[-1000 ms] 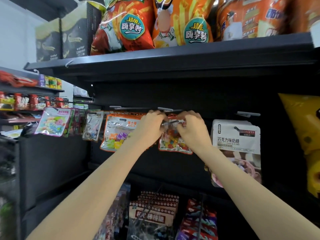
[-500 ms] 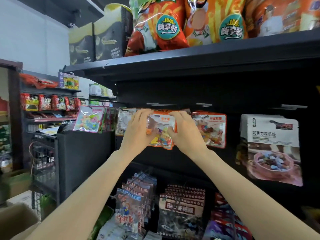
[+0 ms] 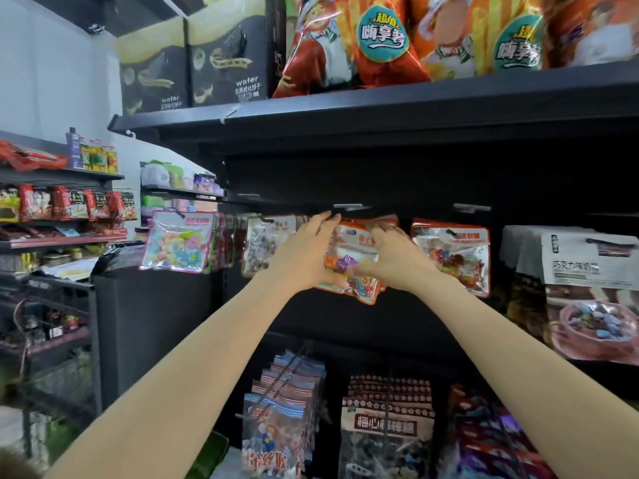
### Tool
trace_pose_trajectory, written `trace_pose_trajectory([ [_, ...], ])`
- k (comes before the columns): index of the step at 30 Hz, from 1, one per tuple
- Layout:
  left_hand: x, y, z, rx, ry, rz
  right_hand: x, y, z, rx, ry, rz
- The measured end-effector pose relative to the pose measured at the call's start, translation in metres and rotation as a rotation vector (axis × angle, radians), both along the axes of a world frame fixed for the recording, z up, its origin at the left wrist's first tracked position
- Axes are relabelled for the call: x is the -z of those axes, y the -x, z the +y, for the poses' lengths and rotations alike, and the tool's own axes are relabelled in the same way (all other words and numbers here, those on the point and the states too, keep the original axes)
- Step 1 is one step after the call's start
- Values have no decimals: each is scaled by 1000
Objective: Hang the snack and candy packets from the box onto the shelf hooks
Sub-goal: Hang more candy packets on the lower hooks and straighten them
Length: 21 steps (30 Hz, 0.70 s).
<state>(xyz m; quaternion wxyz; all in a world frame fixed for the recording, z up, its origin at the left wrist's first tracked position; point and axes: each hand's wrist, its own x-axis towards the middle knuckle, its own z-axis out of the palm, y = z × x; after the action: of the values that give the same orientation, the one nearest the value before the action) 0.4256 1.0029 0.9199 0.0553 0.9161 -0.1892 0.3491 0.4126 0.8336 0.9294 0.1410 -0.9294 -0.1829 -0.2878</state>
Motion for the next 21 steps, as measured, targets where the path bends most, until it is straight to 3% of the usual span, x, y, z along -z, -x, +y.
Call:
trace_pose_trajectory([
  [4,0,-8,-2,73,108,87,-6,-3,-5,-41,-29,29],
  [7,-6,-8,0,225,335,248,-10,-11,-10,-101,-84,135],
  [10,-17,-10,-2,408,656,358,-14,-16,-14,-222,-392,190],
  [12,-25,-14,-5,444,843,366,-18,-20,-14,-206,-483,137],
  [16,-47,-23,-18,267,781,355,-23,-35,-15,-125,-491,154],
  [21,-64,-36,-31,91,697,529,-29,-39,-15,-41,-337,193],
])
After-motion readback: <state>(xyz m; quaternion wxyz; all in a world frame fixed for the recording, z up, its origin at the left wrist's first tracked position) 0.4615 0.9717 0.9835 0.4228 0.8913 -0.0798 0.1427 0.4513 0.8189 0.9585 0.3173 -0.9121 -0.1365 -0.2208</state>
